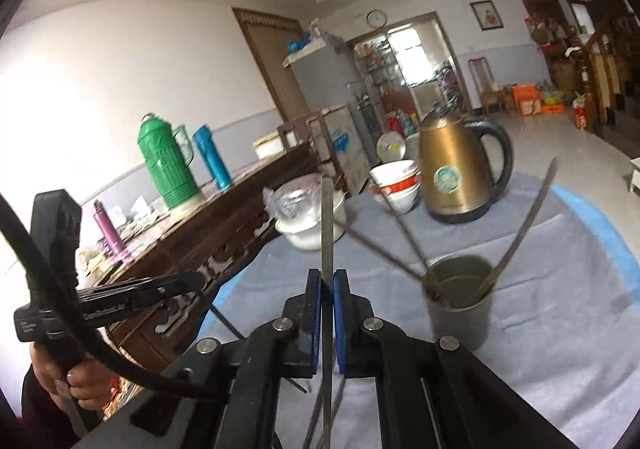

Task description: Organize utensils

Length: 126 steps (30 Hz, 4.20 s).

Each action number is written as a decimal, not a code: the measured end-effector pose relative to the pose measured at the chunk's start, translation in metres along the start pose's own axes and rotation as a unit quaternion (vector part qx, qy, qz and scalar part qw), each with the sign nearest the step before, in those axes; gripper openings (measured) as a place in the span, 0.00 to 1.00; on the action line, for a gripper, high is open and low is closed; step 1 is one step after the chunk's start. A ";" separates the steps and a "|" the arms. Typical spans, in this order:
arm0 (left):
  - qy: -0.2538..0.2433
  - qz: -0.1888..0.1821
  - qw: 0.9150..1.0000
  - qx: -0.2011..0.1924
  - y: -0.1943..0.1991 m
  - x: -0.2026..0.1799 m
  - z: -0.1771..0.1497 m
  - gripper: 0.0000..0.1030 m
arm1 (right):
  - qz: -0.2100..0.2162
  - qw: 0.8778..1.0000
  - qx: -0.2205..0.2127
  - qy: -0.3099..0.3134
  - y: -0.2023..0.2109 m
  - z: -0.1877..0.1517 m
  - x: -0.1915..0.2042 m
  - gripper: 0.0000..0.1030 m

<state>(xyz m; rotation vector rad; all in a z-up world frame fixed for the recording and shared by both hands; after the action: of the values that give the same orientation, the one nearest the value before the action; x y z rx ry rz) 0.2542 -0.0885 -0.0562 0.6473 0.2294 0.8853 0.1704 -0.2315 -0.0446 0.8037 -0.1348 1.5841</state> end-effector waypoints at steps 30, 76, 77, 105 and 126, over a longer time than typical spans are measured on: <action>-0.035 -0.062 0.992 -0.101 0.009 -0.081 0.142 0.06 | -0.090 0.973 -0.212 0.014 0.026 0.135 -0.041 0.06; -0.031 0.074 0.997 -0.021 0.000 -0.018 0.012 0.73 | -0.039 0.980 -0.176 -0.082 0.060 0.063 -0.092 0.68; -0.023 0.071 0.997 -0.004 -0.007 -0.013 0.001 0.73 | -0.039 0.981 -0.170 -0.080 0.061 0.058 -0.092 0.68; 0.003 0.096 0.983 0.157 -0.068 0.002 -0.129 0.73 | -0.085 0.996 0.022 -0.034 -0.048 -0.109 -0.089 0.68; 0.011 0.102 0.980 0.170 -0.074 0.008 -0.141 0.73 | -0.103 0.992 0.043 -0.054 -0.057 -0.118 -0.099 0.69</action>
<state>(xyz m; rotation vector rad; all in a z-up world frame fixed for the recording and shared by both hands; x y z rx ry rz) 0.2445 -0.0552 -0.2120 0.9927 0.3439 1.0615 0.1700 -0.2401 -0.2081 0.9408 -0.0610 1.3601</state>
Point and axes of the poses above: each gripper's, at about its wrist camera, not at the fingertips, and y roughly against the way its jaws point, x to its left, z to its top, the point moved 8 cm from there along -y, roughly the way its jaws point, and after that the axes turned 15 degrees about -y, right-handed, at the moved point
